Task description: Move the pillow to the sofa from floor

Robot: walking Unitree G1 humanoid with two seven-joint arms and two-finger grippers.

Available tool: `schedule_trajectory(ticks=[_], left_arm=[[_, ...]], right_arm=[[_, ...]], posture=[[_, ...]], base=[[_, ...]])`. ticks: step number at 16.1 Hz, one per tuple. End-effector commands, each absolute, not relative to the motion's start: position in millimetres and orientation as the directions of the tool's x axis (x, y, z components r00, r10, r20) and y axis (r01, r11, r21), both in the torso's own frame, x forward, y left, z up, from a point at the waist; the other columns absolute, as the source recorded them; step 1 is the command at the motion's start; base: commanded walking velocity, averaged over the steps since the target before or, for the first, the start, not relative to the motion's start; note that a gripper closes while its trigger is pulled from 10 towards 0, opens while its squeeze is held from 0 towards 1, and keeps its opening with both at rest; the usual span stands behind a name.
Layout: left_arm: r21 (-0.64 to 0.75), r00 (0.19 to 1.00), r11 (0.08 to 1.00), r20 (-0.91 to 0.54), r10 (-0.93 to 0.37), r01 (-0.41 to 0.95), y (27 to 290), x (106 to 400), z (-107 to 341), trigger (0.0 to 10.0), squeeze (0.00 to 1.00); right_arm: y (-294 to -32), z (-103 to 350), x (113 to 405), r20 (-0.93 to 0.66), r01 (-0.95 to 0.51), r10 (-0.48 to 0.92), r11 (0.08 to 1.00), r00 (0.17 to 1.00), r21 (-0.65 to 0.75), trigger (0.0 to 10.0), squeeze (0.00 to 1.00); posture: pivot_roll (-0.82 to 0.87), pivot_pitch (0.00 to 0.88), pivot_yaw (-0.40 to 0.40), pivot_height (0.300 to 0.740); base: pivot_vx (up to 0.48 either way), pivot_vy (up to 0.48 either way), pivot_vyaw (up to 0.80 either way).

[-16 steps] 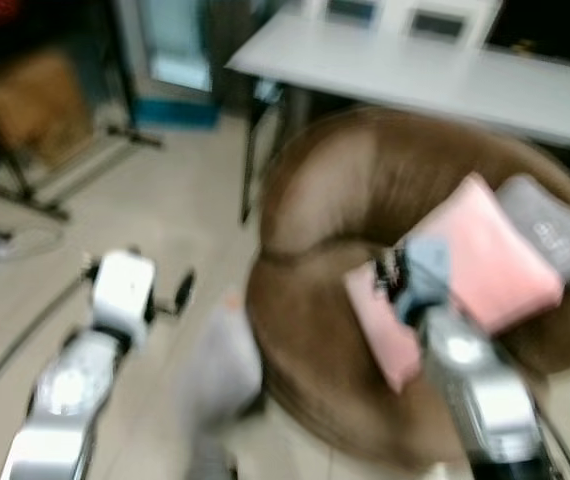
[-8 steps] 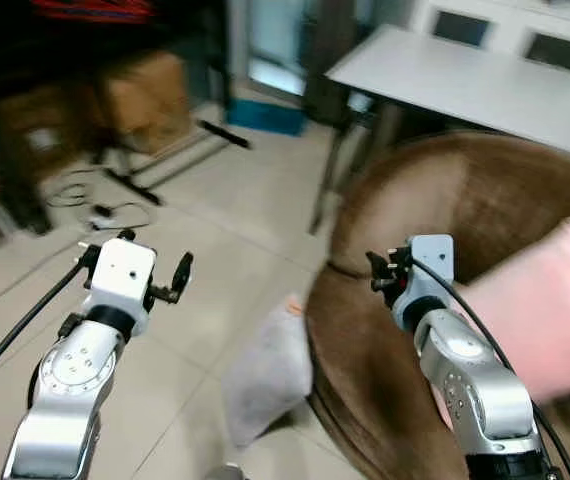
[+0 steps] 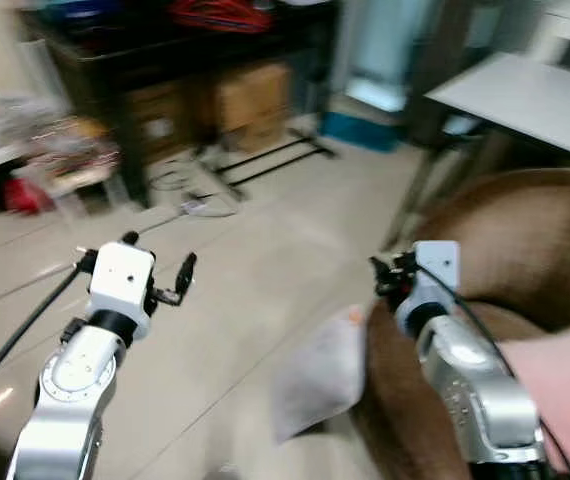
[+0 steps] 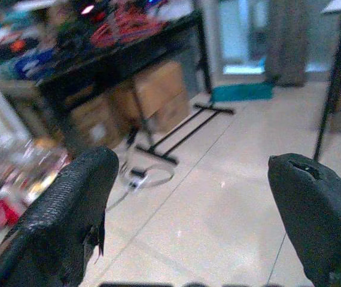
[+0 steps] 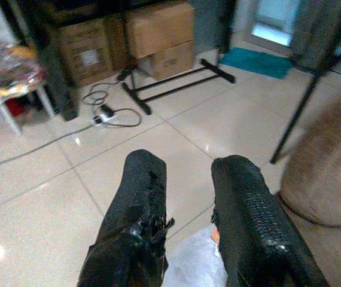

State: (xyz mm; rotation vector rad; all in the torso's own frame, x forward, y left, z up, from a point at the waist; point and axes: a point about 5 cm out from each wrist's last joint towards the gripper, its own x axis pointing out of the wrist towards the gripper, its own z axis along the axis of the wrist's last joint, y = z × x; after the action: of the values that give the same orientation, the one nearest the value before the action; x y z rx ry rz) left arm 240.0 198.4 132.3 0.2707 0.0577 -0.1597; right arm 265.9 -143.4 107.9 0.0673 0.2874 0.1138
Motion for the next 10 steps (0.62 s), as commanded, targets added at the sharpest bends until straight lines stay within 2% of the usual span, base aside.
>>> schedule_trajectory(ticks=[1,4,6,10], left_arm=[[0.259,0.984,0.95,-0.054,-0.167,0.175,197.6,239.5,138.1,10.0,0.0],[0.268,0.985,0.948,-0.05,-0.166,0.173,198.5,241.3,138.9,10.0,0.0],[0.278,0.986,0.946,-0.046,-0.157,0.164,200.5,243.5,139.4,10.0,0.0],[0.279,0.987,0.946,-0.05,-0.155,0.163,203.4,245.4,139.0,10.0,0.0]], right_arm=[[-142.2,110.0,265.9,-0.275,-0.107,0.125,0.991,0.953,0.081,10.0,0.0],[-143.2,111.2,269.7,-0.264,-0.084,0.096,0.995,0.96,0.057,10.0,0.0],[-148.4,112.3,273.3,-0.25,-0.023,0.034,0.999,0.968,0.049,10.0,0.0],[-151.6,112.7,273.3,-0.243,0.008,0.002,0.999,0.97,0.039,10.0,0.0]], posture=[[0.0,0.0,-0.035,0.74],[0.01,0.0,-0.04,0.74],[0.0,0.0,-0.037,0.74],[0.0,0.0,-0.035,0.74]], base=[[0.337,0.0,0.8],[0.43,0.0,0.8],[0.437,0.0,0.0],[0.434,0.0,0.0]])
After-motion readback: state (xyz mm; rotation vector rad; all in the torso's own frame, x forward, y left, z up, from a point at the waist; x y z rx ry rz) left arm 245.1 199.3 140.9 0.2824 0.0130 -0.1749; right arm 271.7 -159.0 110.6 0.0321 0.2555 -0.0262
